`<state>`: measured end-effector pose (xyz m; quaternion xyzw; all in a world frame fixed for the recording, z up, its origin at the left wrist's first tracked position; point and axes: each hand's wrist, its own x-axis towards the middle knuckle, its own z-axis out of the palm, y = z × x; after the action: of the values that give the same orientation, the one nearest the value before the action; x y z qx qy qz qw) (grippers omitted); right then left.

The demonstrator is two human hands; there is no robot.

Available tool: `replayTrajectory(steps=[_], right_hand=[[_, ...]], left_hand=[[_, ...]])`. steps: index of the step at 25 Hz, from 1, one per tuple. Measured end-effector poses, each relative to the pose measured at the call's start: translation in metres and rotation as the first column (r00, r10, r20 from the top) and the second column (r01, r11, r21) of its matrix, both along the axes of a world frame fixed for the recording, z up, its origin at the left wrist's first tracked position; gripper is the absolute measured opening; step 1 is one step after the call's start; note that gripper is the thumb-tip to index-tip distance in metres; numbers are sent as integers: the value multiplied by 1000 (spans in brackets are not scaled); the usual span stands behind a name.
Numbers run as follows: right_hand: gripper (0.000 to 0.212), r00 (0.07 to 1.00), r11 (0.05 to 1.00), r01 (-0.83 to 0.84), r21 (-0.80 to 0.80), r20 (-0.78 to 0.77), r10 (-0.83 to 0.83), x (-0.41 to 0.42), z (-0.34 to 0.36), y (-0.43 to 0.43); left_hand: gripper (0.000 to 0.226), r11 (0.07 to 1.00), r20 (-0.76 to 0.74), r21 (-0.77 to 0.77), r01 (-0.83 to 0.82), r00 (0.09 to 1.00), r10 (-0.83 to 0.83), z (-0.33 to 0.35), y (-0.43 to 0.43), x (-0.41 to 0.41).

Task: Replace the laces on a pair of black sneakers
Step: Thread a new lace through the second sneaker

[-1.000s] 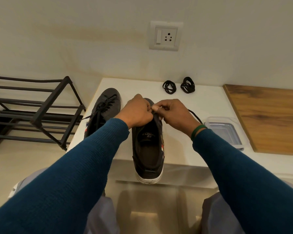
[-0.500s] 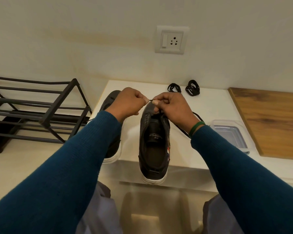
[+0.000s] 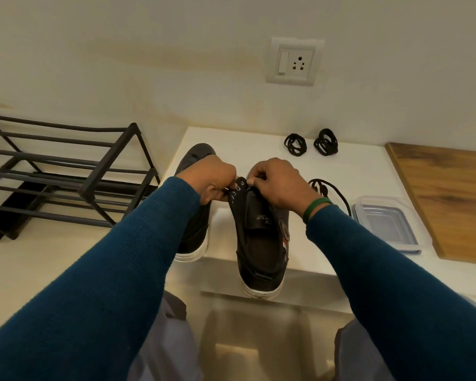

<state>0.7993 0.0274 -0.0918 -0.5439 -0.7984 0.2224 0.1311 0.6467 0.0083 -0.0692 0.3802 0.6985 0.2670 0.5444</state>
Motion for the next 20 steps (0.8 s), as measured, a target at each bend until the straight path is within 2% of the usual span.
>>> replayTrajectory(steps=[3, 5, 8, 13, 17, 18, 20], right_hand=[[15, 1000, 1000, -6, -11, -7, 5, 0, 2, 1], [14, 998, 999, -14, -32, -58, 12, 0, 3, 1], [13, 1000, 1000, 0, 4, -10, 0, -5, -1, -1], [12, 1000, 1000, 19, -13, -15, -19, -5, -2, 2], [8, 997, 1000, 31, 3, -64, -31, -5, -4, 1], [9, 994, 999, 50, 1, -97, -50, -4, -4, 0], [15, 981, 996, 85, -6, -177, -85, -2, -4, -1]], left_hand=[[15, 998, -42, 56, -6, 999, 8, -1, 1, 1], [24, 1000, -16, 15, 8, 1000, -8, 1, 1, 1], [33, 999, 7, -26, 20, 1000, -20, 3, 0, 1], [11, 997, -80, 80, 21, 997, -15, 0, 1, 0], [20, 1000, 104, 13, -24, 994, 23, 3, -4, -2], [24, 999, 124, 12, -31, 992, 30, 3, -4, -1], [25, 999, 66, 32, 0, 998, -2, 0, -3, 2]])
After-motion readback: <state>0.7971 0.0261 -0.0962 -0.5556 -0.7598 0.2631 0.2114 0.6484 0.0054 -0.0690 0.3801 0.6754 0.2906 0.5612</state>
